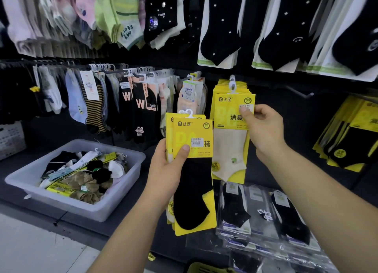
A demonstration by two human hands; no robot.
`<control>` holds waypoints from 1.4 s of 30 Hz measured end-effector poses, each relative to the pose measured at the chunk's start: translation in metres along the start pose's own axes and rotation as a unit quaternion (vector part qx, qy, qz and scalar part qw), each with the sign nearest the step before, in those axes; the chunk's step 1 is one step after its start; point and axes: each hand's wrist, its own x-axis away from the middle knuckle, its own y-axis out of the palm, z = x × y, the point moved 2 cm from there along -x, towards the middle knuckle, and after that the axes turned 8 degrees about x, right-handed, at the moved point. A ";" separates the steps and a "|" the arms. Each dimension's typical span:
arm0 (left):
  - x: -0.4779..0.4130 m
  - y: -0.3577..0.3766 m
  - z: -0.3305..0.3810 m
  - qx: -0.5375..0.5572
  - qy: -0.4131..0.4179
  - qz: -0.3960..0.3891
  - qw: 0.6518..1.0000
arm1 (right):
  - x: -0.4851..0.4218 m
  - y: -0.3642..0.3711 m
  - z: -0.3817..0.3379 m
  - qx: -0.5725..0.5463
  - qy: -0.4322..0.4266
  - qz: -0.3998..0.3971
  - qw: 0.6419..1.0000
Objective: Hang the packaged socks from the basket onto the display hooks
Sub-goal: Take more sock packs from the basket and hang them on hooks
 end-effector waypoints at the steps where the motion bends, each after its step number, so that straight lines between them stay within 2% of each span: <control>1: 0.000 0.000 0.000 0.001 -0.001 0.001 1.000 | -0.002 0.002 0.002 0.010 0.009 0.006 1.000; 6: 0.000 0.001 0.000 0.005 -0.006 -0.007 1.000 | -0.014 0.007 0.006 0.046 0.070 0.041 0.996; 12: 0.000 0.003 0.000 0.006 -0.002 -0.013 1.000 | 0.008 0.004 0.007 0.111 0.061 0.071 0.989; 13: 0.000 0.004 0.000 0.005 -0.002 -0.015 1.000 | 0.016 0.006 0.006 0.108 0.053 0.052 0.991; 17: 0.001 0.006 -0.001 0.016 -0.005 -0.026 1.000 | 0.050 0.021 0.001 0.089 0.046 -0.127 0.987; 18: 0.002 0.007 -0.001 0.021 -0.004 -0.031 0.999 | 0.055 0.025 0.000 0.091 0.041 -0.152 0.983; 25: 0.004 0.010 -0.003 0.049 -0.021 -0.054 0.997 | 0.059 0.020 0.005 0.057 0.050 -0.169 0.983; 29: 0.004 0.012 -0.004 0.058 -0.028 -0.053 0.997 | 0.057 0.011 0.009 0.010 0.051 -0.151 0.987; 33: 0.002 0.010 -0.005 0.051 -0.030 -0.036 0.998 | 0.045 -0.004 0.008 -0.048 0.058 -0.082 0.994; 38: 0.000 0.004 -0.002 0.038 -0.010 -0.011 0.999 | 0.024 -0.023 0.000 -0.050 0.034 0.014 0.998; 42: -0.001 -0.001 0.000 0.026 -0.002 0.001 1.000 | 0.013 -0.024 -0.007 -0.024 0.005 0.020 1.000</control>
